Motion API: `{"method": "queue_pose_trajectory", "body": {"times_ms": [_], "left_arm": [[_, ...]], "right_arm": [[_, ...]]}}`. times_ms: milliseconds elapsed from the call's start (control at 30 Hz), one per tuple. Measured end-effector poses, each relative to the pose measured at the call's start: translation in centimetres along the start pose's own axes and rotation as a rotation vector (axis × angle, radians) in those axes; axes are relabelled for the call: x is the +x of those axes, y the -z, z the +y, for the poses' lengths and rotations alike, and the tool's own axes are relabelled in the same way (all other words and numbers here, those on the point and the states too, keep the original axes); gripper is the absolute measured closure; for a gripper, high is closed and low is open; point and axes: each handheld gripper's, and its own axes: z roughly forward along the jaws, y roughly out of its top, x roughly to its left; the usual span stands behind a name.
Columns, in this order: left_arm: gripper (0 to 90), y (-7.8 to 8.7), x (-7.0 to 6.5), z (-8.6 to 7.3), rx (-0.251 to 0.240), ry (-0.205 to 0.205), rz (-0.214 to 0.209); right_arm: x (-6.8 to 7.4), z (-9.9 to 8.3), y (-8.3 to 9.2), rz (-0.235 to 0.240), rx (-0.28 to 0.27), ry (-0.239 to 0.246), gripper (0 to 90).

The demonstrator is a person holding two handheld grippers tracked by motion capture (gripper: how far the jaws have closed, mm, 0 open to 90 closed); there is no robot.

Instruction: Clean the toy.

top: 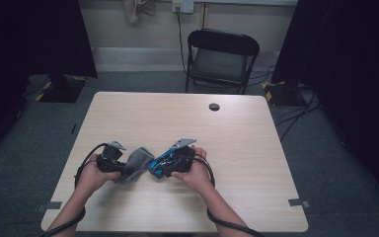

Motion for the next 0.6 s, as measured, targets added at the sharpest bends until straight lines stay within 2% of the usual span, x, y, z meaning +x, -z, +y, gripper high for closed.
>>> {"method": "queue_pose_trajectory", "body": {"times_ms": [367,533,600], "left_arm": [[68.4,1.1,0.1,-0.6,-0.013,-0.008,0.018],[68.3,1.4,0.0,-0.8,-0.019,-0.011,0.024],[68.3,1.8,0.1,-0.6,-0.028,-0.008,0.032]], "right_arm": [[0.2,-0.3,0.1,-0.013,-0.022,-0.017,6.2],[0.4,-0.3,0.3,-0.015,-0.035,-0.002,10.5],[0.2,-0.2,0.5,0.015,-0.059,-0.007,15.9]]}}
